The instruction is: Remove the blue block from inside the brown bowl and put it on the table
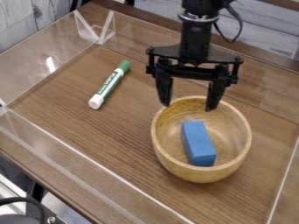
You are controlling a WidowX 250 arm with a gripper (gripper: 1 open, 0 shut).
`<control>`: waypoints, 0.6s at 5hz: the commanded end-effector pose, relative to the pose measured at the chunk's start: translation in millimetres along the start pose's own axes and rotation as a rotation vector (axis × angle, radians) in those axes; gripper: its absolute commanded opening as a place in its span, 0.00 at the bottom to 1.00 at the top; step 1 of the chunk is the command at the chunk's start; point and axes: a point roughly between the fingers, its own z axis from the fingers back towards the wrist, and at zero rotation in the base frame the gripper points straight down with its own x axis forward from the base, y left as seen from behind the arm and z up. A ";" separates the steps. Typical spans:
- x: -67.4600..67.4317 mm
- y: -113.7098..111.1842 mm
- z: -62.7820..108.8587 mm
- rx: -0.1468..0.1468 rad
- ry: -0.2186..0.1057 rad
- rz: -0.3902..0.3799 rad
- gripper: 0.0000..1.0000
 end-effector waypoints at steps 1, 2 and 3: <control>-3.0 -7.4 9.8 -0.042 -0.051 0.028 1.00; -7.3 -11.4 1.2 -0.060 -0.057 0.058 1.00; -9.7 -13.9 -8.0 -0.074 -0.057 0.070 1.00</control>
